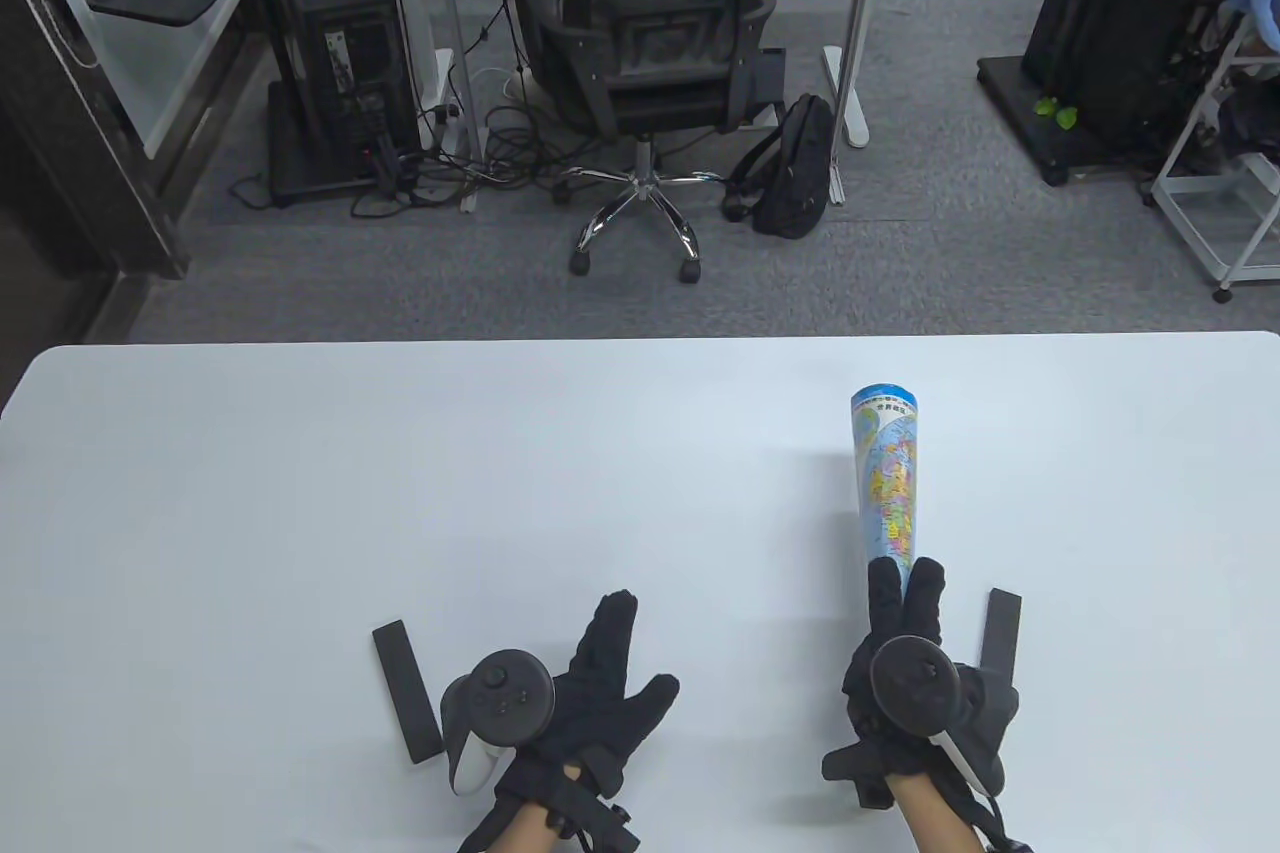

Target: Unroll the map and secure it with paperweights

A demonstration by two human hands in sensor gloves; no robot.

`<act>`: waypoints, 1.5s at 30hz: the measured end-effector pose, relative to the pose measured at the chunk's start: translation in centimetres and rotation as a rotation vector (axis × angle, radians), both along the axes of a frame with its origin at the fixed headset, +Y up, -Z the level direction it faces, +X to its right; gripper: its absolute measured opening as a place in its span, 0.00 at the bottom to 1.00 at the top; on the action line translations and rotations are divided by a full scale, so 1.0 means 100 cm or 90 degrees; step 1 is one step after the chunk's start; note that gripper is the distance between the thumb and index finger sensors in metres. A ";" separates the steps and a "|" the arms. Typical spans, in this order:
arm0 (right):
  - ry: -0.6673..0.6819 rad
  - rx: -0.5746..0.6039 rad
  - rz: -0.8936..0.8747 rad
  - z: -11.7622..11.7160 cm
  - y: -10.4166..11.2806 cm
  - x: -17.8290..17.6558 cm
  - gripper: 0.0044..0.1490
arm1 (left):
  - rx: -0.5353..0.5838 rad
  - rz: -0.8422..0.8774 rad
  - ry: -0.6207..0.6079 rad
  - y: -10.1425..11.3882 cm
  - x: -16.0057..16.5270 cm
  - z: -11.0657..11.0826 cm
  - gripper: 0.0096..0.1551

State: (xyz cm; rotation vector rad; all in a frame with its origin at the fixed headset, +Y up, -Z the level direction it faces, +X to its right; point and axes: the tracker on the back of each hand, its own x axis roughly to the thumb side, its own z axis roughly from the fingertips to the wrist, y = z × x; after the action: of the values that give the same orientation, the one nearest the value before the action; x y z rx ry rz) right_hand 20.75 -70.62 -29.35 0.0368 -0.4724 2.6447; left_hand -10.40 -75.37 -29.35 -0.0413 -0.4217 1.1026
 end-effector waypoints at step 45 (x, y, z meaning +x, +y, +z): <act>0.442 -0.117 -0.228 0.027 -0.009 -0.080 0.39 | -0.141 0.272 -0.007 -0.011 0.019 0.006 0.46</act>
State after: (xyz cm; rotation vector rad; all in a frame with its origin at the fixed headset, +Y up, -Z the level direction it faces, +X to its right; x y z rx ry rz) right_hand 12.72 -71.51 -26.66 0.7135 0.0048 2.1283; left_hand -8.52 -76.43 -28.75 -0.1583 -0.3238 1.5690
